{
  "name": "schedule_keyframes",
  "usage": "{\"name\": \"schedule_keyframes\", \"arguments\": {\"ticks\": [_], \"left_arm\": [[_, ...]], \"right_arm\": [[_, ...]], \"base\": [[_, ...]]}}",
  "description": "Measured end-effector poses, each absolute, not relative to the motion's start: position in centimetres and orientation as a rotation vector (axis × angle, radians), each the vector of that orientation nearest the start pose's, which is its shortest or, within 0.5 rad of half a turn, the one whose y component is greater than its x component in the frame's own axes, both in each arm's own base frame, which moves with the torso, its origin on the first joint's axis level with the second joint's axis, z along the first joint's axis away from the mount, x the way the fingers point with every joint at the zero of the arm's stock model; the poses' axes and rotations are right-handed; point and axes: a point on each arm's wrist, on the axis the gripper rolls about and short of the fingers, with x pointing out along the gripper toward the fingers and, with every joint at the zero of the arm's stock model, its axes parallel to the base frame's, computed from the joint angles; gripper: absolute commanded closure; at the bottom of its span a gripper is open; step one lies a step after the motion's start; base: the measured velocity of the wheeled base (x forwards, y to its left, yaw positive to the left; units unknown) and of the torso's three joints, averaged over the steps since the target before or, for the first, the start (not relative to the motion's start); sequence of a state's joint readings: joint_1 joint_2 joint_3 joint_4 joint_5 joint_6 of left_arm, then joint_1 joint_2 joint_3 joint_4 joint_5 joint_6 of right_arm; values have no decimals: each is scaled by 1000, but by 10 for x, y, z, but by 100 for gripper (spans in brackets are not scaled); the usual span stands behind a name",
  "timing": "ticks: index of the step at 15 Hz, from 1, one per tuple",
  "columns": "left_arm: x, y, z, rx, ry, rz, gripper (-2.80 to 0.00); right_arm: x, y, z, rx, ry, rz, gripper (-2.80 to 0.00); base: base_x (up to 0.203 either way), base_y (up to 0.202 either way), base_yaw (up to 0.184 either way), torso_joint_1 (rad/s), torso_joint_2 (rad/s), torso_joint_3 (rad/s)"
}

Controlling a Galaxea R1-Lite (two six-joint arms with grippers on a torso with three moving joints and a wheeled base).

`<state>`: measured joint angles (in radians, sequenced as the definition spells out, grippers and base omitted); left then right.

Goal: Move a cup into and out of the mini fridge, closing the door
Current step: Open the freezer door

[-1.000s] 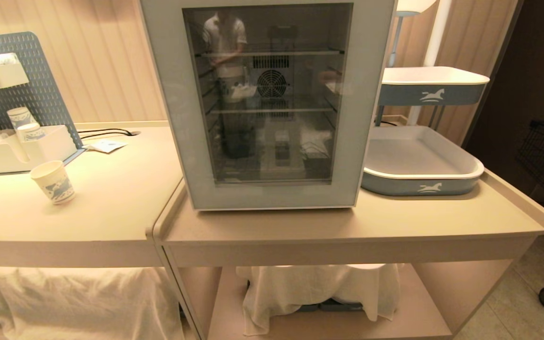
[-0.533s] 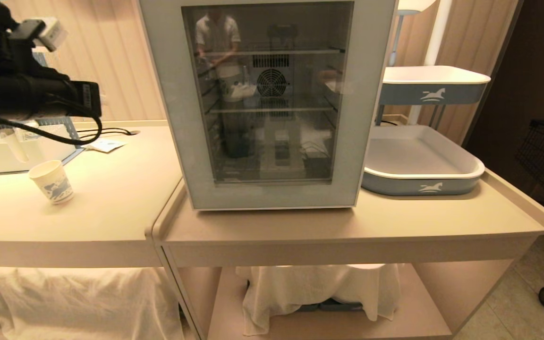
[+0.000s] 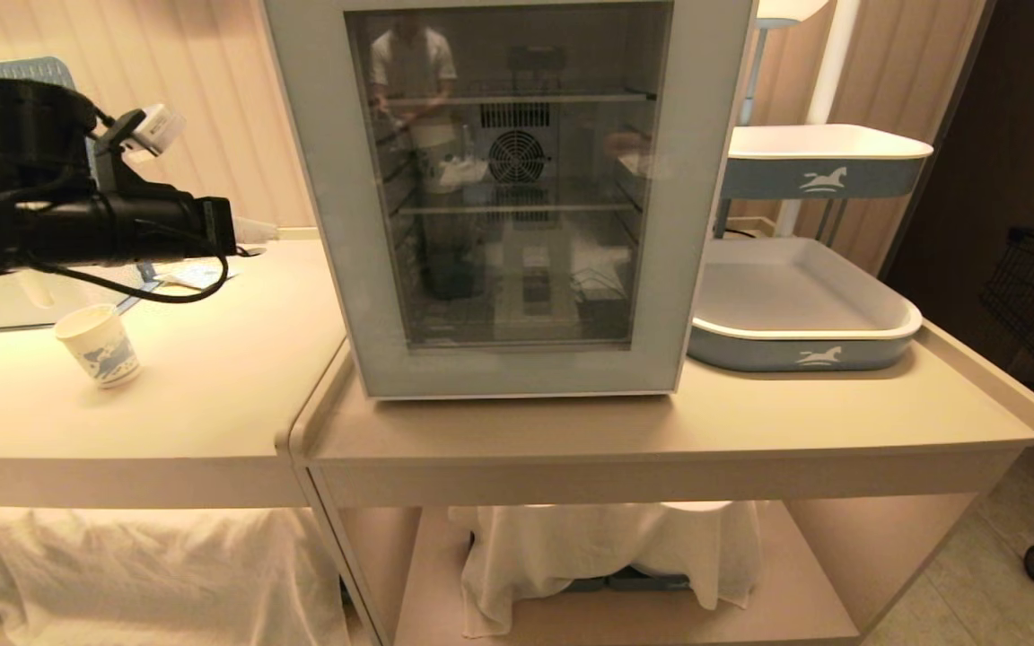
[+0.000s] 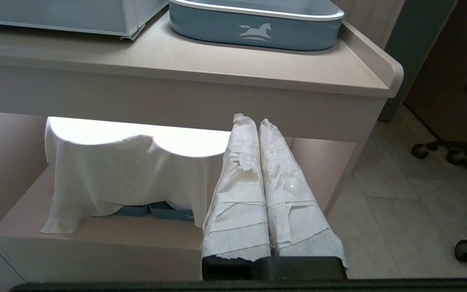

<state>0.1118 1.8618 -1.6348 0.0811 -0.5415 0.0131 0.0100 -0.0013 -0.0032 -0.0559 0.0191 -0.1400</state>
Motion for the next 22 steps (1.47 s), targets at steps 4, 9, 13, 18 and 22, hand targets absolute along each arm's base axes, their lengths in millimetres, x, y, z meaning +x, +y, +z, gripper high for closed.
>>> {"name": "schedule_keyframes", "arguments": {"ticks": [4,9,13,18,22], "left_arm": [[347,37,293,-126,298,-535,-280],[322,41,297,-130,281,-643,-280],[298,31,305,-131,261,-744,-280],[290,19,318,-82,204,-822,-280],[291,9,333,-31,148,-856,-280]], "right_arm": [[-23,0,82,-140,-63,25,0],[-23,0,82,-140,-62,25,0],[-23,0,82,-140,-63,24,0],[-23,0,82,-140,-62,25,0],[-23,0,82,-140,-62,25,0]], "base": [[0,0,0,0,0,0],[0,0,0,0,0,0],[0,0,0,0,0,0],[0,0,0,0,0,0],[0,0,0,0,0,0]]}}
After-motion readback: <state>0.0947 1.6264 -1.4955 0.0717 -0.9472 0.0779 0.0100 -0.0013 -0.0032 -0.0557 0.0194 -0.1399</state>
